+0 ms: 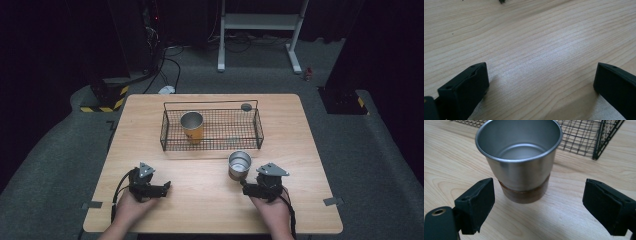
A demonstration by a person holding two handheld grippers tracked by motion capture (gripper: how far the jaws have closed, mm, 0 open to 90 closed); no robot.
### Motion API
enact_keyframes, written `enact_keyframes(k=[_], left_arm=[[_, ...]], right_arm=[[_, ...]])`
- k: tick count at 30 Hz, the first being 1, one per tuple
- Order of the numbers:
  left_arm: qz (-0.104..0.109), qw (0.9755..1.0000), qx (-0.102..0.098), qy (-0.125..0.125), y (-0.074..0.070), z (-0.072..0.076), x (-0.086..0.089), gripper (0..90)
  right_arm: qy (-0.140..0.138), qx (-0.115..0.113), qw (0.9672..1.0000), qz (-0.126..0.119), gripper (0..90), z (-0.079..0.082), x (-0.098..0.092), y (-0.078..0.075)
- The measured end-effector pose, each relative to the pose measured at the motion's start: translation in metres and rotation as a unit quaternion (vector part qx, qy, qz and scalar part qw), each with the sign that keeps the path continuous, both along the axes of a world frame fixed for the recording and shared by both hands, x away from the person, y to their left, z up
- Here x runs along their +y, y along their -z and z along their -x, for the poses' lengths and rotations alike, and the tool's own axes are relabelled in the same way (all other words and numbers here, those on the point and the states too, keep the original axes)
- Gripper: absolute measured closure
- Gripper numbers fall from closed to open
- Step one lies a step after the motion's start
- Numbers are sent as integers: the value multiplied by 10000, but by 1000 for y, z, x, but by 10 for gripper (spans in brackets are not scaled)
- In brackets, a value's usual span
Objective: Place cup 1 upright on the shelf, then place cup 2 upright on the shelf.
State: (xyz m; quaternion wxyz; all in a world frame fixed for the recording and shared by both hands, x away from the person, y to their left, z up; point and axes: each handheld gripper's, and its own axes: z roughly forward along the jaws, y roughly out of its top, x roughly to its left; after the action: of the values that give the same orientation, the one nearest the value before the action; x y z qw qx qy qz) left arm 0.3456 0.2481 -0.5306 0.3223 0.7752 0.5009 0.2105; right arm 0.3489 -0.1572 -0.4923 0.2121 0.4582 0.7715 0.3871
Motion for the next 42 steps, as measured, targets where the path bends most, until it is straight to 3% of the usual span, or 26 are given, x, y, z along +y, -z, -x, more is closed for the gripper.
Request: enact_keyframes(k=[11,42], left_arm=[[-9,10000,12,10,0,0,0,3],[-1,10000,16,67,0,-1,0,4]], right_arm=[[-156,-51,9999,0,105,-3,13,3],[-144,-121,9998,-97,98,-18,32,6]])
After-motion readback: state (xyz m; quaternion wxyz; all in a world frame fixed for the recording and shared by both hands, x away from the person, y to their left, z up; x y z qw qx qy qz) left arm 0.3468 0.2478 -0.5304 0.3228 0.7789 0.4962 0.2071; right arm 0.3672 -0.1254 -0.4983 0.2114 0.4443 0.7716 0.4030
